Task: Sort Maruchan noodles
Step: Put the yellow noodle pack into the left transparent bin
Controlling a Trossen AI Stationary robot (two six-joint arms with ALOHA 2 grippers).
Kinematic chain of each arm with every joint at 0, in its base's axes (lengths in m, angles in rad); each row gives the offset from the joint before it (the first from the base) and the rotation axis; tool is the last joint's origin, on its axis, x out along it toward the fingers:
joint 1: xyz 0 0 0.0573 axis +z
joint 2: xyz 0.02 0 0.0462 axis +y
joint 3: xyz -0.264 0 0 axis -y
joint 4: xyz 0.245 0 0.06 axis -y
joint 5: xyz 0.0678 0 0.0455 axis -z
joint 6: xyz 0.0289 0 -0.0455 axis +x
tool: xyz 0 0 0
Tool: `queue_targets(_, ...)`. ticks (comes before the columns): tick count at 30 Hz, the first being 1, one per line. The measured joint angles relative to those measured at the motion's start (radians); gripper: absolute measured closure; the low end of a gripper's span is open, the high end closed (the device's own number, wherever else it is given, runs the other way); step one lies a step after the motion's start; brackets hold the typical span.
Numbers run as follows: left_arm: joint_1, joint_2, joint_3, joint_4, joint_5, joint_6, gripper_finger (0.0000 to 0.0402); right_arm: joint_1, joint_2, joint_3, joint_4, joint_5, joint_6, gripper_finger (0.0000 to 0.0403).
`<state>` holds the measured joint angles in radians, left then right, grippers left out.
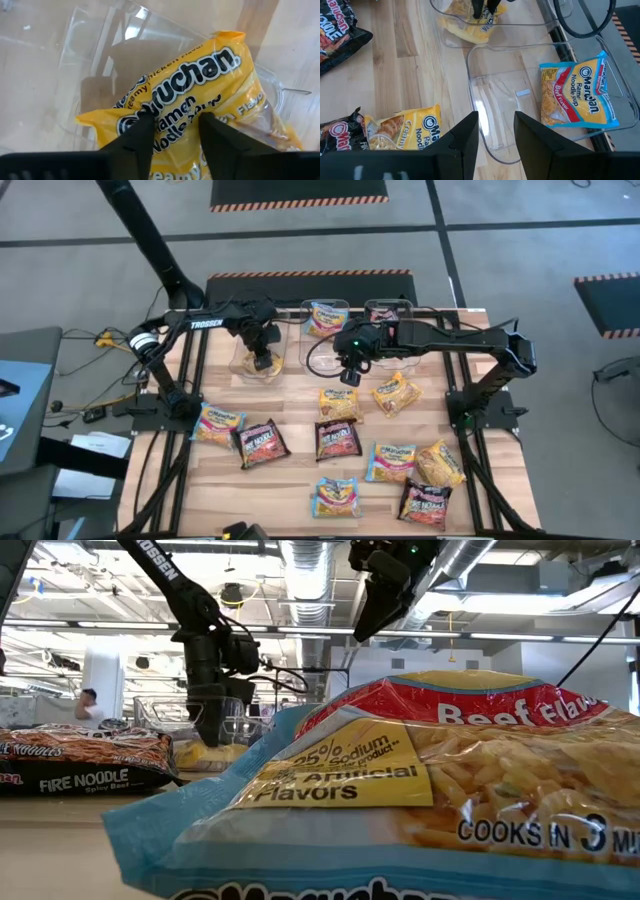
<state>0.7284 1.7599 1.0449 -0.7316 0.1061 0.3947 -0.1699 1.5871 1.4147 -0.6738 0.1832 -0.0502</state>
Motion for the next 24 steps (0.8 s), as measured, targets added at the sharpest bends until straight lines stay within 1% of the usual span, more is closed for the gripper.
queue_targets(6,-0.001,0.000,0.000,0.002,0.028,-0.019,0.0376,0.000,0.000,0.000,0.001,0.000,0.000,0.0253)
queue_targets(8,-0.002,0.000,0.000,0.002,0.029,-0.018,0.0394,0.000,0.000,0.000,0.001,0.000,0.000,0.0253)
queue_targets(13,-0.003,-0.017,0.001,-0.007,0.025,-0.008,0.0401,-0.001,0.000,0.000,0.001,0.001,-0.002,0.0253)
queue_targets(21,-0.003,-0.110,0.032,-0.051,0.012,-0.041,0.0400,-0.001,0.000,0.000,0.001,0.001,-0.003,0.0253)
queue_targets(24,-0.007,-0.137,0.032,-0.036,0.000,-0.053,0.0400,-0.001,0.000,0.000,0.001,0.001,-0.003,0.0253)
